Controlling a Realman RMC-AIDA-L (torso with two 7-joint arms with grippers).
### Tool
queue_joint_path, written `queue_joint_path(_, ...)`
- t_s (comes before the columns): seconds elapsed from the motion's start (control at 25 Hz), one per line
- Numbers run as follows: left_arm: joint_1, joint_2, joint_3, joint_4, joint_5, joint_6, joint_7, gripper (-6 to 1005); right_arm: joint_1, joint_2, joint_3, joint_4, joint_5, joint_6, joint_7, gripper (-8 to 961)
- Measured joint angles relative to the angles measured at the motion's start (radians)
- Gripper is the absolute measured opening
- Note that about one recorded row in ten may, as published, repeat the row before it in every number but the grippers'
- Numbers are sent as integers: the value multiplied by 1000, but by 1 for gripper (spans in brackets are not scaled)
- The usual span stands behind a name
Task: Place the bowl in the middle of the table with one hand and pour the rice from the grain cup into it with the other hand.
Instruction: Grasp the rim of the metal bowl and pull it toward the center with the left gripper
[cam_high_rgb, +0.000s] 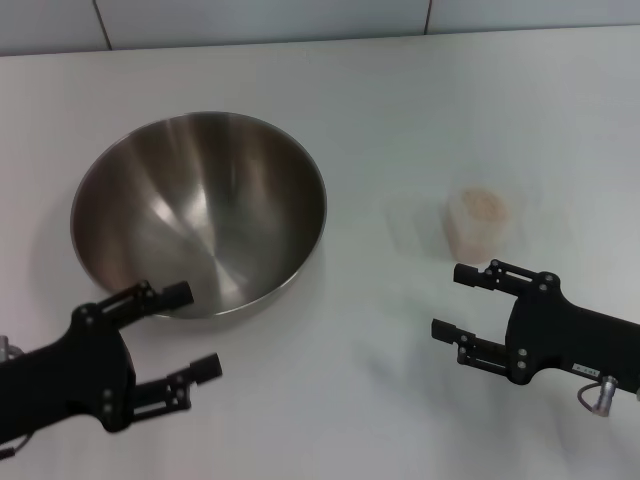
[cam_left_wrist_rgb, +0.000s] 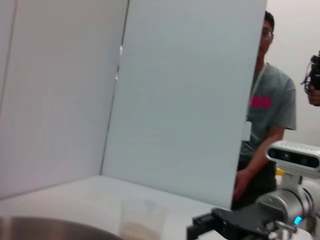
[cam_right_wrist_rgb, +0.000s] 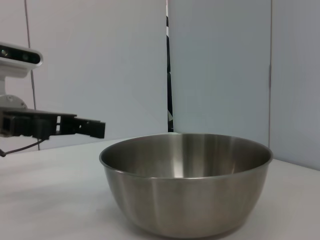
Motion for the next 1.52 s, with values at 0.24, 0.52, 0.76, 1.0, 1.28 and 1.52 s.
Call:
queue_joint_path(0.24,1,-4,-9,0,-134,-32,0,835,1,1,0,2,0,0,0,687)
queue_joint_path(0.52,4,-7,-9,-42,-390,-171,-2,835,1,2,1,3,0,-1,0,687)
queue_joint_path(0.76,1,-9,-9,-74,-551,-298,7,834,1,2,1,5,0,-2,0,687)
queue_joint_path(1.0,-4,-9,-9,-101,-616,-360,12,833,3,3,2,5,0,-3,-2,687)
queue_joint_path(1.28,-6,-8,-4,-102,-617,-361,0,832,6,3,3,5,2,-3,-3,687)
queue_joint_path(1.52,-7,-7,-2,-102,-617,-361,-1,832,11,3,3,5,3,-3,-3,687)
